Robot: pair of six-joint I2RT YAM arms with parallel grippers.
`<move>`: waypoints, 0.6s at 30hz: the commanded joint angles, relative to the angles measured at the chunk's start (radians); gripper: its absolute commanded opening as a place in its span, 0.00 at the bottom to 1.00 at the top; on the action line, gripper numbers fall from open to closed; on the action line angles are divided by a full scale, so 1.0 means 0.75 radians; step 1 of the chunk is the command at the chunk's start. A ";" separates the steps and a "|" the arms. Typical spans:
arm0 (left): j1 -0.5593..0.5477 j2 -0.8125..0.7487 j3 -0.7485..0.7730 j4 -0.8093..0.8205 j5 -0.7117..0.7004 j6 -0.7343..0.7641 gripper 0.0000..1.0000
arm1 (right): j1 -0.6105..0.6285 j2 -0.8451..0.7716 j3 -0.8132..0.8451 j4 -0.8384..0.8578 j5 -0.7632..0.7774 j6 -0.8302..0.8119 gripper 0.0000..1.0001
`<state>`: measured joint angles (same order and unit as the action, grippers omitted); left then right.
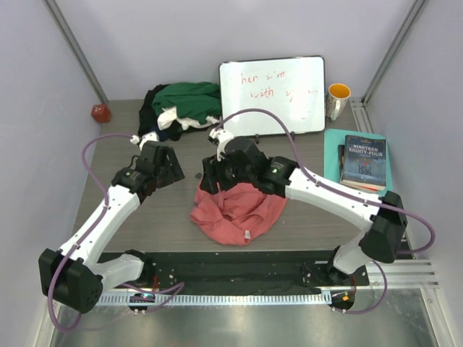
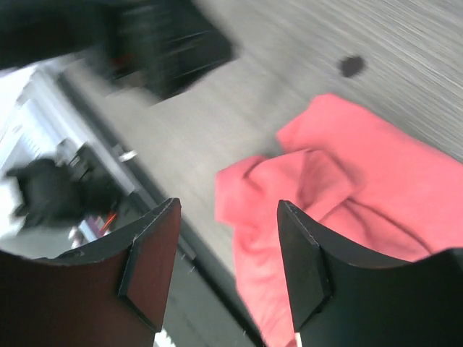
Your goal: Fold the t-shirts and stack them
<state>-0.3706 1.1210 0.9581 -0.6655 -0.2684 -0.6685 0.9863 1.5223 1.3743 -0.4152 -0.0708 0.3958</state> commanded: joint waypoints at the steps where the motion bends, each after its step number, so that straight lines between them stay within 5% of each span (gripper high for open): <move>1: 0.007 -0.016 -0.005 0.049 0.033 0.004 0.71 | -0.055 0.193 0.006 0.042 0.070 0.135 0.61; 18: 0.009 -0.089 -0.091 0.053 0.006 0.000 0.71 | -0.159 0.353 -0.077 0.065 0.045 0.192 0.58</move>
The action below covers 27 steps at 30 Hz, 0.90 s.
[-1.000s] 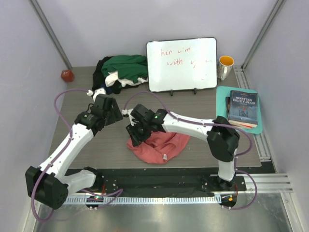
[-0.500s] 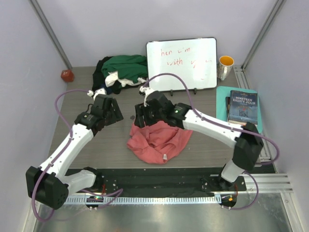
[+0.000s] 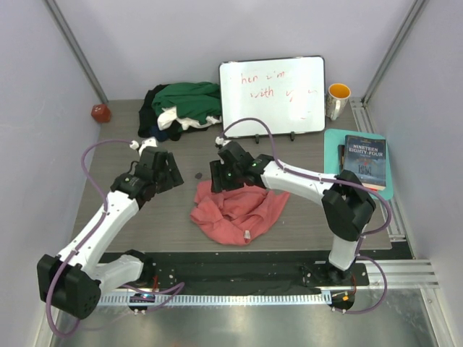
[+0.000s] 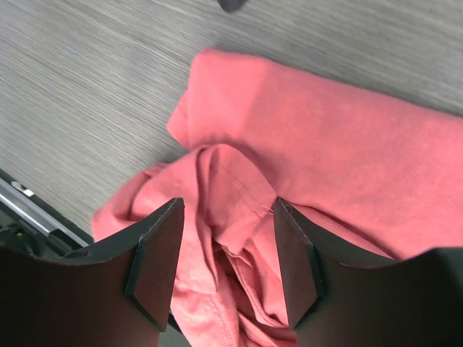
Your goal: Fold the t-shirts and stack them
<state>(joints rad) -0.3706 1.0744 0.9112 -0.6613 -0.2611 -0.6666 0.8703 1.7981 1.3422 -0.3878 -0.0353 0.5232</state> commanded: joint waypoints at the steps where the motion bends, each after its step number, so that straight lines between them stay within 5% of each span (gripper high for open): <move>1: 0.009 -0.031 -0.035 0.049 -0.004 -0.005 0.71 | -0.009 -0.011 -0.045 0.028 -0.008 0.022 0.58; 19: 0.009 -0.027 -0.051 0.070 0.000 -0.011 0.71 | -0.011 0.104 -0.094 0.079 -0.131 0.061 0.54; 25: 0.009 -0.019 -0.057 0.080 0.013 -0.013 0.71 | -0.011 0.084 -0.117 0.112 -0.139 0.061 0.19; 27: 0.009 -0.013 -0.059 0.080 0.019 -0.013 0.71 | -0.009 0.067 -0.131 0.126 -0.139 0.059 0.17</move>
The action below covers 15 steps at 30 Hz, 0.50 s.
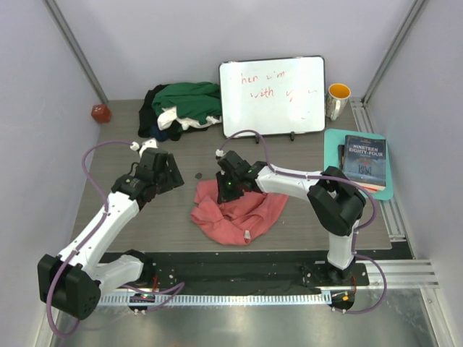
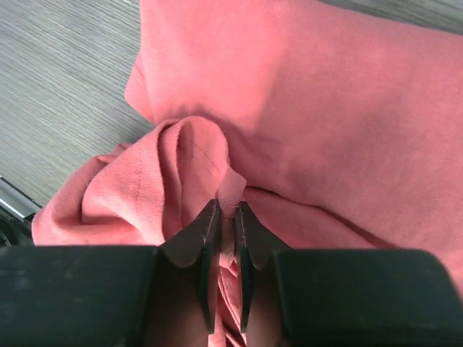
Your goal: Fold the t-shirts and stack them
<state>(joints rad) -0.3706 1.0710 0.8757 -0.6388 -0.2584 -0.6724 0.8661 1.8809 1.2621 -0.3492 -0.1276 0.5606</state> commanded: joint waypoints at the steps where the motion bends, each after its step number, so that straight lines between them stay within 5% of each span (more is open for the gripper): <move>1: 0.009 -0.007 -0.014 0.054 0.019 -0.006 0.71 | -0.003 -0.049 -0.028 0.081 -0.014 0.001 0.12; 3: 0.009 -0.002 -0.014 0.054 0.023 -0.008 0.71 | 0.003 -0.072 -0.061 0.140 -0.034 -0.019 0.01; 15: 0.009 0.008 -0.004 0.046 0.050 0.001 0.71 | 0.044 -0.390 -0.036 0.034 0.151 -0.230 0.01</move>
<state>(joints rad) -0.3702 1.0714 0.8669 -0.6327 -0.2352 -0.6727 0.8951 1.7691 1.1927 -0.2981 -0.0994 0.4740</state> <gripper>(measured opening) 0.712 0.039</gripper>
